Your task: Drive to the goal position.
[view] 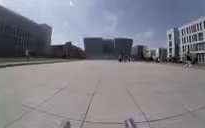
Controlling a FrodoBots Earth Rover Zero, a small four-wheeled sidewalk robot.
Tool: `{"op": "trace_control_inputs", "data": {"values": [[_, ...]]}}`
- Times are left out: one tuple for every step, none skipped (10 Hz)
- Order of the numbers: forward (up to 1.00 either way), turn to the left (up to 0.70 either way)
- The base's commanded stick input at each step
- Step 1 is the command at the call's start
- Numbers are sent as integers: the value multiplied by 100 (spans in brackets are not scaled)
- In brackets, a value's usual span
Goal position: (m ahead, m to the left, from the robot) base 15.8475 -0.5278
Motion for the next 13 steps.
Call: {"op": "trace_control_inputs", "data": {"values": [[85,0],[85,0],[85,0],[85,0],[85,0],[85,0],[85,0],[85,0],[85,0],[85,0],[85,0],[85,0],[85,0]]}}
